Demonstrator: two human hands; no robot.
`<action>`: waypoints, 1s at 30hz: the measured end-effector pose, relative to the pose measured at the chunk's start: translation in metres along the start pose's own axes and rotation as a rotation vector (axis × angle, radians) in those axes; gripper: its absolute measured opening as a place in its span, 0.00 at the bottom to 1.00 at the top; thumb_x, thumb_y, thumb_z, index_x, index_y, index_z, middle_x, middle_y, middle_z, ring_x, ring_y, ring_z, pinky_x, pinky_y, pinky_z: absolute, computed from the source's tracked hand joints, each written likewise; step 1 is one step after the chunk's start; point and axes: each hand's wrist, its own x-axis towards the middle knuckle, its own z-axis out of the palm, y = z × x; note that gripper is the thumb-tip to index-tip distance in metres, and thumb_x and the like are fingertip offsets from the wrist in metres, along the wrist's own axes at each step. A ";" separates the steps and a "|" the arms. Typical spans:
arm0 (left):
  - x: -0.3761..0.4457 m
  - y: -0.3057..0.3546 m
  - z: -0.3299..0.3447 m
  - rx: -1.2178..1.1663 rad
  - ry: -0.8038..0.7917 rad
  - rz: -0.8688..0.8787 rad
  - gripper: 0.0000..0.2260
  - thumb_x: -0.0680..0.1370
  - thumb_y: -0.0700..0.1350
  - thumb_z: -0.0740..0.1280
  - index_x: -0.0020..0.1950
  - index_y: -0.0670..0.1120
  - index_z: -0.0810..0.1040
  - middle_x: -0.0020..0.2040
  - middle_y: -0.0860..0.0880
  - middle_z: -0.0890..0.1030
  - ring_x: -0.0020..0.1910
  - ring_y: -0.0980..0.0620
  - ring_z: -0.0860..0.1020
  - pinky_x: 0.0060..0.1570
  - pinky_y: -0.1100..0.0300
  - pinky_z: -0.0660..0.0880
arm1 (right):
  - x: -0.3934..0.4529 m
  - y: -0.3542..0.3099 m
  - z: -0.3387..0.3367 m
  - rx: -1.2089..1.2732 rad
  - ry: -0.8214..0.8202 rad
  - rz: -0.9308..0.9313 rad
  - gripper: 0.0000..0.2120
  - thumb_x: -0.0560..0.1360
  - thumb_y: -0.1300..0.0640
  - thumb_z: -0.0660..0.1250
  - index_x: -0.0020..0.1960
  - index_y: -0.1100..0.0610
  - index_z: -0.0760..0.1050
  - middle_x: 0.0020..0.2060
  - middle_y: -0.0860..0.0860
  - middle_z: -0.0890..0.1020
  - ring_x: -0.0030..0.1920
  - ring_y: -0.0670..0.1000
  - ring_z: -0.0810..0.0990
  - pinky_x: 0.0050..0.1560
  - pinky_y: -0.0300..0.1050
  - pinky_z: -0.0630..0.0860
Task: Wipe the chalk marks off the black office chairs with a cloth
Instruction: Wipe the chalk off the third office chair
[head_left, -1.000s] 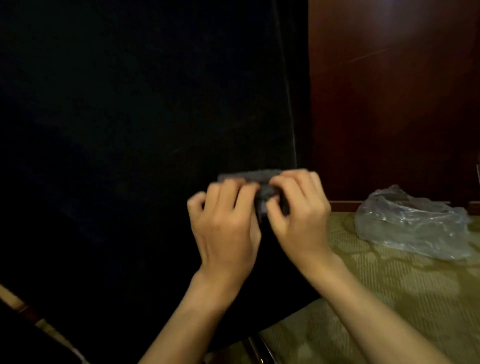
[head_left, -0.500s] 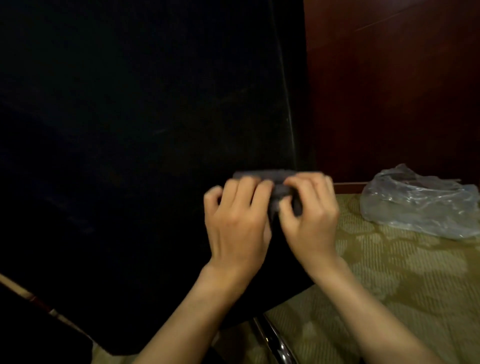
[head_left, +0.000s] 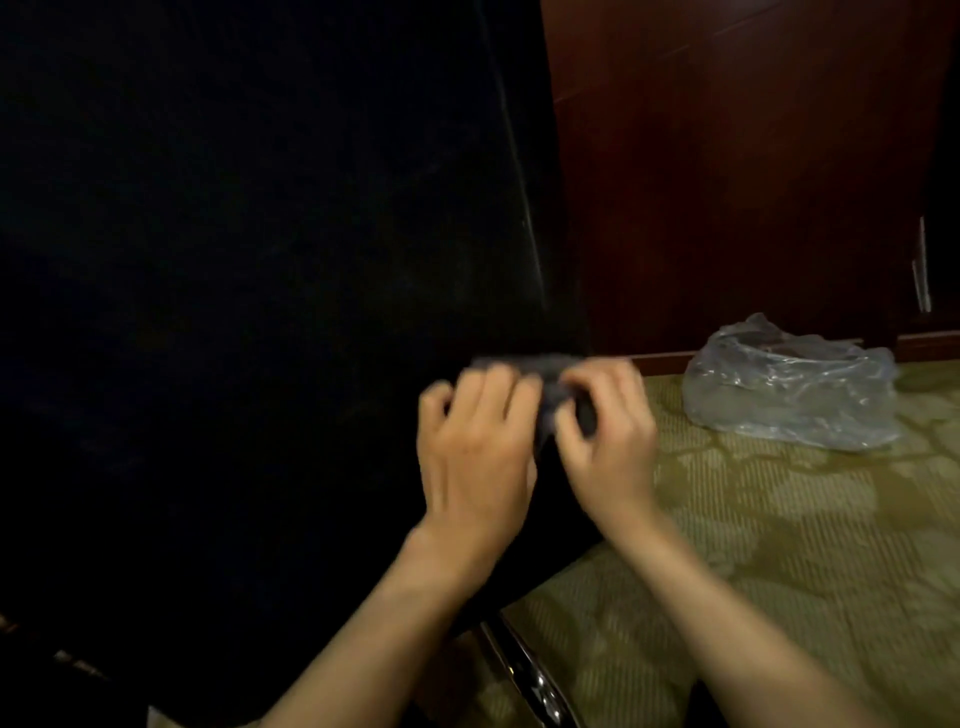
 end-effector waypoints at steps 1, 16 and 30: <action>0.022 -0.003 -0.007 0.005 0.059 -0.029 0.09 0.75 0.45 0.63 0.51 0.47 0.81 0.46 0.47 0.80 0.47 0.46 0.73 0.49 0.51 0.63 | 0.025 -0.009 -0.001 0.011 0.048 -0.017 0.07 0.71 0.66 0.66 0.49 0.65 0.78 0.46 0.58 0.78 0.48 0.59 0.77 0.51 0.49 0.74; 0.090 -0.035 -0.045 0.101 0.159 -0.023 0.07 0.74 0.44 0.66 0.51 0.46 0.79 0.47 0.46 0.79 0.47 0.45 0.71 0.46 0.50 0.62 | 0.109 -0.057 0.009 -0.007 0.127 -0.155 0.08 0.70 0.64 0.63 0.47 0.65 0.77 0.44 0.60 0.77 0.45 0.60 0.75 0.49 0.49 0.70; 0.126 -0.064 -0.089 0.132 0.265 -0.019 0.06 0.76 0.43 0.65 0.50 0.46 0.80 0.47 0.47 0.80 0.45 0.45 0.76 0.47 0.51 0.63 | 0.157 -0.105 0.010 0.009 0.225 -0.335 0.08 0.70 0.65 0.64 0.47 0.66 0.79 0.44 0.60 0.78 0.44 0.59 0.74 0.49 0.46 0.71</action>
